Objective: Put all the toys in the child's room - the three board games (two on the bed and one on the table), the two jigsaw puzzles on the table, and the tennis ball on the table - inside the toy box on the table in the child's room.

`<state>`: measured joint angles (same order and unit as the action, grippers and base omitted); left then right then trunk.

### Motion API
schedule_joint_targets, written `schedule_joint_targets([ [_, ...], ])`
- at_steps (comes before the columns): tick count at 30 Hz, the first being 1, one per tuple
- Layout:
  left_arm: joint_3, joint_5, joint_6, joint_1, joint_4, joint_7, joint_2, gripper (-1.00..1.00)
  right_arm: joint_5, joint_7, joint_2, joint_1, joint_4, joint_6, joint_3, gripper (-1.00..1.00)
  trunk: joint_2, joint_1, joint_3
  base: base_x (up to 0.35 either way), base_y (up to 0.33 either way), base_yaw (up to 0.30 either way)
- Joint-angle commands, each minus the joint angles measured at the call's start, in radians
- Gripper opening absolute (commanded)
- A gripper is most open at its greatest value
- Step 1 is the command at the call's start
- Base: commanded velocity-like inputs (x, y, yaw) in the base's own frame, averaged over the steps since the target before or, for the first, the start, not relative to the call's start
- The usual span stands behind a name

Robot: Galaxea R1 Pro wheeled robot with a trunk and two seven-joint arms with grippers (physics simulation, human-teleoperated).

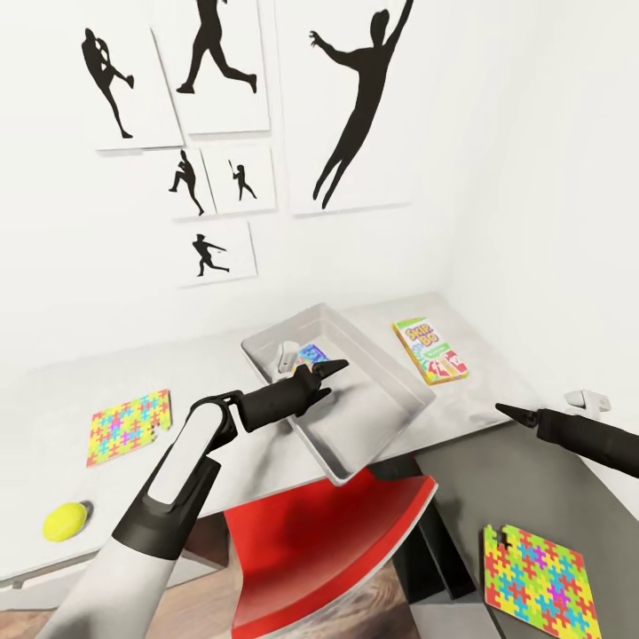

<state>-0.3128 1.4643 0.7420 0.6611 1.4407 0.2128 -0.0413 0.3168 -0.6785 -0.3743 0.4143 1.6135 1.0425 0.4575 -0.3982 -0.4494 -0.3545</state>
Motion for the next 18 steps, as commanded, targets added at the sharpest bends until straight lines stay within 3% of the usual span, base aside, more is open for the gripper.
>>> schedule_joint_targets([
  [1, 0.0, 0.01, 0.002, 0.001, 0.001, 0.01, 0.0, 1.0, -0.005, -0.008, 0.0, 0.001, 0.0, 0.005, 0.001, 1.0, -0.002, -0.001, 0.0, 0.0, 0.0, 0.0],
  [18, 0.001, 0.006, -0.017, -0.005, -0.009, 0.009, -0.016, 1.0, -0.005, -0.007, -0.001, 0.003, 0.0, 0.005, 0.001, 1.0, -0.002, -0.001, 0.028, -0.01, 0.022, 0.0],
])
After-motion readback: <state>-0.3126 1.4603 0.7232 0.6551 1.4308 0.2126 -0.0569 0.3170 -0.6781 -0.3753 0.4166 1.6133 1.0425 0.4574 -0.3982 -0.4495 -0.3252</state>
